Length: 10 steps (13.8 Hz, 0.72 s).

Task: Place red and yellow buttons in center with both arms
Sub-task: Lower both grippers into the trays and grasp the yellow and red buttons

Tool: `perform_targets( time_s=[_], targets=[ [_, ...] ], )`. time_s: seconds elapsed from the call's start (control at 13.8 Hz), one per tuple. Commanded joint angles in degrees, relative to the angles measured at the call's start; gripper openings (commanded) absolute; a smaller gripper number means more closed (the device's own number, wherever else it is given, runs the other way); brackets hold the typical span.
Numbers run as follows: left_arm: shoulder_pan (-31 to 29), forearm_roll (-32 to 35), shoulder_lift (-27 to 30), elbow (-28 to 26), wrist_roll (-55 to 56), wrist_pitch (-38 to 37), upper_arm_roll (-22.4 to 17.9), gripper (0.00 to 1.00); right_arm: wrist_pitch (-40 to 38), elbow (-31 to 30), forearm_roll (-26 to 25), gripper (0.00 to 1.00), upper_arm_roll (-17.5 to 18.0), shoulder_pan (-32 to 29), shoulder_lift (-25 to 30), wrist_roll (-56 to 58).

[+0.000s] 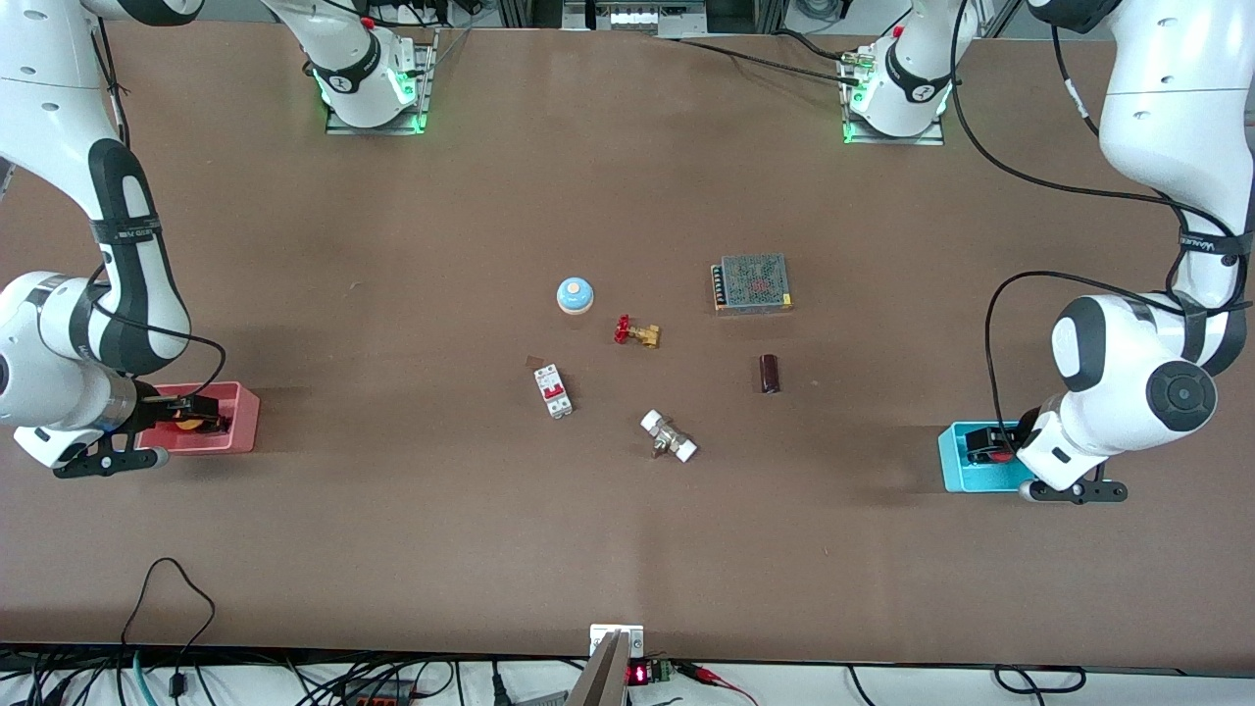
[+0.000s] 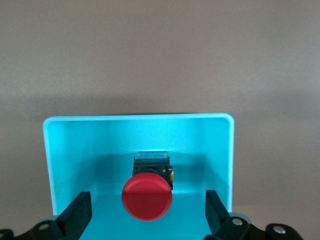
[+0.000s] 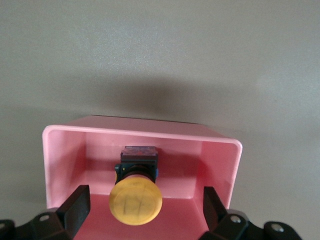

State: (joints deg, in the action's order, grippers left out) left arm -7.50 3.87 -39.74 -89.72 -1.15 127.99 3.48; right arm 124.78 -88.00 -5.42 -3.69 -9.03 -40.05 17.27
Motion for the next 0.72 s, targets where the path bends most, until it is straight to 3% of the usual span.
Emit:
perform_targets(
  time_s=[0.0,0.29,0.51,0.65],
  targets=[
    [-0.1,1.0,-0.3,0.1,-0.5,0.4,-0.4,0.92,0.5,1.1,0.1,1.00,0.7,-0.6,-1.3,1.1],
    [-0.1,0.9,-0.3,0.2,0.1,0.1,-0.4,0.51,0.6,1.0,0.1,1.00,0.8,-0.6,-2.2,1.1],
    [-0.1,0.9,0.3,0.4,0.4,-0.2,-0.3,0.33,0.6,1.0,0.1,1.00,0.8,-0.6,-2.4,1.1],
    [-0.1,0.8,1.1,0.9,0.5,-0.2,-0.3,0.29,0.6,1.0,0.1,1.00,0.8,-0.6,-2.6,1.0]
  ],
)
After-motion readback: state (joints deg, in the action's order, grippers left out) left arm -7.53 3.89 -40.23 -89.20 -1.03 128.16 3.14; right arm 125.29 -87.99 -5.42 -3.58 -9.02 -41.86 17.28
